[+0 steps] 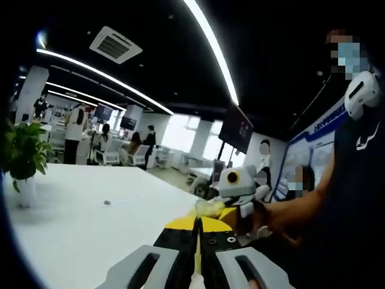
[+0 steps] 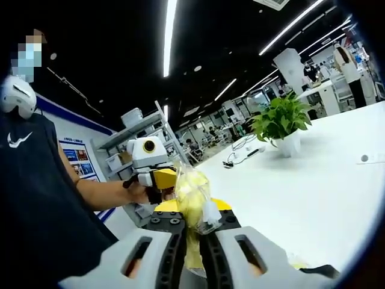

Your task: Compare the silicone blocks by pressing each to a similar depth, holding the contact briefly, and releasing to observe deformation and rebound differences across the visible hardness samples.

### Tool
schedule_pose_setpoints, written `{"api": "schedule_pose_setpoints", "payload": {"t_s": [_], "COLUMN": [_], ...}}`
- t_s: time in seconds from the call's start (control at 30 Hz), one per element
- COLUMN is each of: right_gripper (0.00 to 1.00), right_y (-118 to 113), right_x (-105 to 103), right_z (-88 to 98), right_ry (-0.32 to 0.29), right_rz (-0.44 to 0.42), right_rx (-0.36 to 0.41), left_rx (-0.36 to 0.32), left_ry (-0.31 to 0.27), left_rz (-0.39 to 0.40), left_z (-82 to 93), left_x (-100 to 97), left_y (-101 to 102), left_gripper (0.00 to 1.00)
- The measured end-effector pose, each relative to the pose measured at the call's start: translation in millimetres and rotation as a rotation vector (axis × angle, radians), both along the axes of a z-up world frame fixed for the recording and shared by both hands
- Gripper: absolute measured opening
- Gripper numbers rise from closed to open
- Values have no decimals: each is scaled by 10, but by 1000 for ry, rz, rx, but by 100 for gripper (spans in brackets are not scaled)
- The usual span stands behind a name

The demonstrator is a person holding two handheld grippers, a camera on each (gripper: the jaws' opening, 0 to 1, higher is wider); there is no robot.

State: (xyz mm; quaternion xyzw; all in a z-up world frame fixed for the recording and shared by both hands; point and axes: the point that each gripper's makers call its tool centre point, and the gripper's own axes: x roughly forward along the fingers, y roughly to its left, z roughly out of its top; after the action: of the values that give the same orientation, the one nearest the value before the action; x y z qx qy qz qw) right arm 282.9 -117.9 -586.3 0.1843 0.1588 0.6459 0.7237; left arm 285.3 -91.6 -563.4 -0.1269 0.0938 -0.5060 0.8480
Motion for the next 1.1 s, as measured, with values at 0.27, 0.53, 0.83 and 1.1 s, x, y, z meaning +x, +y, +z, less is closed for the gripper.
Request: {"api": "schedule_pose_setpoints", "payload": {"t_s": [0.27,0.53,0.83,1.1], "right_gripper": [3,6,12,44], "right_y": [4,21,51,-24], "right_x": [-16,-8,20,168], "right_z": [16,3,55,25], "right_ry": [-8,-54,-133,-140], "right_rz": [4,-5,-29,-119], "right_rx": [3,-24,-6,-12], "left_rx": [-13,-7,-55,-46], "left_ry": [22,42,40,37], "left_rz": [10,41,71,73], "left_z": [14,-13,74,87], "left_x": [-15,-9,-3,-4], "left_y": [-6,18,57,81], "left_gripper": [0,0,0,0]}}
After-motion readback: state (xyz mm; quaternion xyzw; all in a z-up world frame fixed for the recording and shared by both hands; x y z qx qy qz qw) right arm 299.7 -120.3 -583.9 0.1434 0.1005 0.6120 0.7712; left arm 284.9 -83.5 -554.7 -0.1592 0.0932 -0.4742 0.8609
